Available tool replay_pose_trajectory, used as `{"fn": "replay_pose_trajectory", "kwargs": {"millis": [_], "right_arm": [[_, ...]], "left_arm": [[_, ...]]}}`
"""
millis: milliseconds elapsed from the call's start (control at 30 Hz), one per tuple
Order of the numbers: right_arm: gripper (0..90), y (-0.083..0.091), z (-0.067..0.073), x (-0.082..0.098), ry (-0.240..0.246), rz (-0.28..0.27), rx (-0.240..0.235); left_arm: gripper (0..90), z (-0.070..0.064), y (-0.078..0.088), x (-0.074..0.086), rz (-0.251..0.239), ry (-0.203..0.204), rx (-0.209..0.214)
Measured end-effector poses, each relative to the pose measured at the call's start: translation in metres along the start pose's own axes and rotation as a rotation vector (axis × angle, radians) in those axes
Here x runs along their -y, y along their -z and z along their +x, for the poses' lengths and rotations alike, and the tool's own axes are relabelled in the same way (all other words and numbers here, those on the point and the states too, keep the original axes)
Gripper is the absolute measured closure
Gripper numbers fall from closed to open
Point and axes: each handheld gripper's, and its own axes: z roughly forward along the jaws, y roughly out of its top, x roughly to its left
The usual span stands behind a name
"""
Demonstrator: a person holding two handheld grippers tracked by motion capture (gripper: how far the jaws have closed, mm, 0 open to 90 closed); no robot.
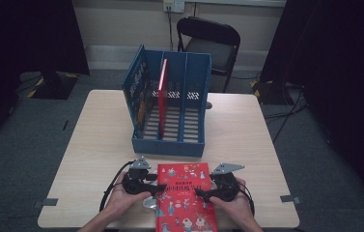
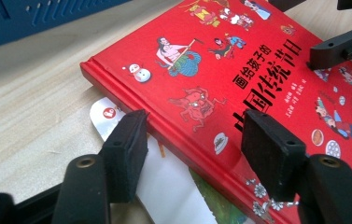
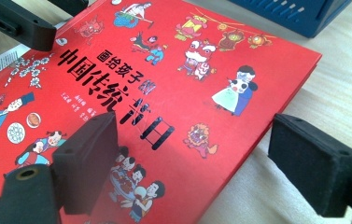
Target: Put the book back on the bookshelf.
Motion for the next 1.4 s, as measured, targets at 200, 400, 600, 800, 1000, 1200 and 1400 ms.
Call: {"fn": "replay_pose_trajectory", "kwargs": {"millis": [200,400,600,800,1000,1200,1400], "right_arm": [[10.8,-0.003,-0.007,0.000,-0.045,0.007,-0.012],[11.9,0.000,-0.004,-0.002,-0.024,0.006,0.026],[19.8,0.012,-0.002,-0.006,0.008,-0.069,0.028],[20.7,0.012,-0.003,-0.014,0.007,-0.101,-0.014],[19.8,0.002,-0.006,-0.028,0.013,-0.071,-0.060],[20.2,0.001,-0.006,-0.028,0.027,-0.041,-0.048],[20.3,0.005,-0.003,-0.026,0.050,-0.049,-0.048]], "left_arm": [[42.4,0.000,-0.007,-0.005,-0.015,-0.021,-0.016],[43.5,0.004,-0.007,-0.005,-0.022,-0.015,0.002],[41.5,0.006,-0.007,-0.005,-0.023,-0.002,0.025],[40.7,0.008,-0.007,-0.005,-0.028,0.016,0.041],[39.7,0.010,-0.007,-0.006,-0.027,0.016,0.045],[34.7,0.008,-0.007,-0.007,-0.020,0.030,0.055],[29.5,0.008,-0.008,-0.007,-0.023,0.040,0.069]]}}
